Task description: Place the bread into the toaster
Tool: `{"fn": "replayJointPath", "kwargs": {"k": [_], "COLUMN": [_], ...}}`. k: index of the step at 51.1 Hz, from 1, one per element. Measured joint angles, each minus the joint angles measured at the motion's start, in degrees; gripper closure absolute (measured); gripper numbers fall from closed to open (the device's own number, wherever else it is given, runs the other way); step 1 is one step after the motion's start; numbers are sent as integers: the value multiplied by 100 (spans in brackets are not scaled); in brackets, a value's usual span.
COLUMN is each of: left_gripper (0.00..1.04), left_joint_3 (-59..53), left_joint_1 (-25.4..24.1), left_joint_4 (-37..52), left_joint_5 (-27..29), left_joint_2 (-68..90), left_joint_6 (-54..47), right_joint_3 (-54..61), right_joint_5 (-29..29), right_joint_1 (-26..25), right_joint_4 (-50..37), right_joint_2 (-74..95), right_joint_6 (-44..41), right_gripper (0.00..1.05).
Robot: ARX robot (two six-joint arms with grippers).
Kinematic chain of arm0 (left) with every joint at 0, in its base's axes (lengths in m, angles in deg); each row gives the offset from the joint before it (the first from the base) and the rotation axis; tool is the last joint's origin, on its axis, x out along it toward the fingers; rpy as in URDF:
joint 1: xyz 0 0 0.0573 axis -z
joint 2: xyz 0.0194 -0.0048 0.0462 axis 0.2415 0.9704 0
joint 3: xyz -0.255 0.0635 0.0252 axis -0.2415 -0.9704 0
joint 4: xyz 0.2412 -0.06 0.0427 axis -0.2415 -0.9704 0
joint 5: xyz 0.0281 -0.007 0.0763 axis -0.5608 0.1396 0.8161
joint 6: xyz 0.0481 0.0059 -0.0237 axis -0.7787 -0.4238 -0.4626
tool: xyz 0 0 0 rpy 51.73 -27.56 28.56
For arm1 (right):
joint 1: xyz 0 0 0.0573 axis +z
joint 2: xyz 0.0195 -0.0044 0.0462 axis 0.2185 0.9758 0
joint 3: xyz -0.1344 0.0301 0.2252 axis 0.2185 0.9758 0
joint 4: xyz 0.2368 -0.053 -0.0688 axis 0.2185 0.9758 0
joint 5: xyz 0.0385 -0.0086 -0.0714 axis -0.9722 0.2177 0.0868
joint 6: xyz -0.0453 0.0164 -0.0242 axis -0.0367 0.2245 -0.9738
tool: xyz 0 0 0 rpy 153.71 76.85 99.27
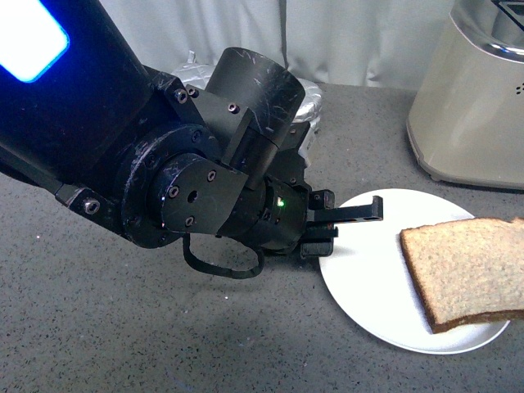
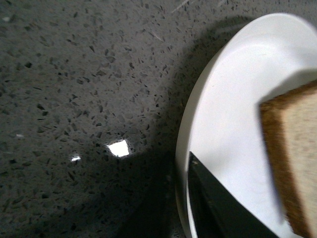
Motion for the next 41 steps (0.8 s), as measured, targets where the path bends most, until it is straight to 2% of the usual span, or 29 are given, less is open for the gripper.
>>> {"fn": "replayJointPath", "kwargs": {"k": [1, 16, 26, 37, 41], "left_gripper": [89, 48, 7, 7, 7], "left_joint_3": [4, -184, -1211, -2833, -3475], "left_joint_1": [-7, -210, -1012, -2151, -2887], "left_joint_4": [0, 160, 214, 2, -319], "left_joint_5": [26, 79, 57, -321, -682], "left_joint_2": [2, -234, -1272, -2916, -4070], "left_joint_6": [20, 310, 245, 70, 103], "right_joint_3": [0, 0, 0, 0, 0], "right_joint_5": [0, 0, 0, 0, 0], "right_joint_1": [0, 0, 0, 0, 0], "right_joint_4": [0, 0, 0, 0, 0], "right_joint_2": [0, 0, 0, 0, 0], "right_joint_6": [0, 0, 0, 0, 0], "right_gripper": [9, 9, 9, 9, 9]}}
